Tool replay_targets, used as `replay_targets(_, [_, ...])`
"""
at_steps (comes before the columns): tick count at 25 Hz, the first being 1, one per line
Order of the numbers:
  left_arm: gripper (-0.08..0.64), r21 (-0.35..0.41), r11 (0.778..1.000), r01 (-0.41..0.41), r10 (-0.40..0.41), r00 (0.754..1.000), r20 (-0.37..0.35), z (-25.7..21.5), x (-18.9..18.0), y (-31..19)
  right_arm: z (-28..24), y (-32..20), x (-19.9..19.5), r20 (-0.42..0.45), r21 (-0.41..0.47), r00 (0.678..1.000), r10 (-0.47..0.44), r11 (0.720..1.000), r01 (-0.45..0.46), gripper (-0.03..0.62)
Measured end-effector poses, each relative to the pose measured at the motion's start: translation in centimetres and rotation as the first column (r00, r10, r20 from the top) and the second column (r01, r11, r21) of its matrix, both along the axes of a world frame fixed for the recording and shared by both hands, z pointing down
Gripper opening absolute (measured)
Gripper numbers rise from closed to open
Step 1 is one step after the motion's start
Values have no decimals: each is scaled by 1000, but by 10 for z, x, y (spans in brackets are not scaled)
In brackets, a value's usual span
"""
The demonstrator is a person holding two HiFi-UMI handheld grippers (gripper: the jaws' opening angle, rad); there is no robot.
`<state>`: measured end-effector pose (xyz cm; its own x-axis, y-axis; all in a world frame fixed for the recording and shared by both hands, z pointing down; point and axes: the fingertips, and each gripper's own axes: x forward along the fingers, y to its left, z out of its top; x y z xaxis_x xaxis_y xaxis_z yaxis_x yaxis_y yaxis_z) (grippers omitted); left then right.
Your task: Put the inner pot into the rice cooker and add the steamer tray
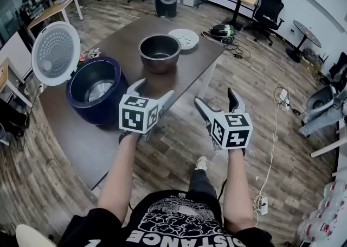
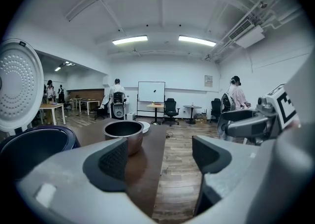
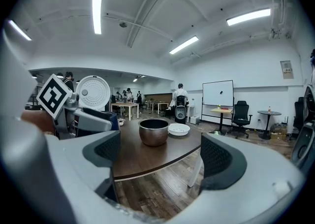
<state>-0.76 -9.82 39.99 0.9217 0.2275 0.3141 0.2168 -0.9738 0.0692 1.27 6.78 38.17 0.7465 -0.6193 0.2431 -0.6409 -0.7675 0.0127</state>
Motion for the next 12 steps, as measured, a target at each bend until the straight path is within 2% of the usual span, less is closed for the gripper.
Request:
replay_targets(6, [416, 10, 999, 35, -35, 999, 14, 10, 27, -3, 7, 0, 35, 4, 5, 1000, -29, 1000, 29, 492])
replay_targets(12, [416, 13, 995, 94, -95, 995, 22, 15, 70, -9, 19, -5, 83, 17, -9, 996, -93, 996, 93, 492])
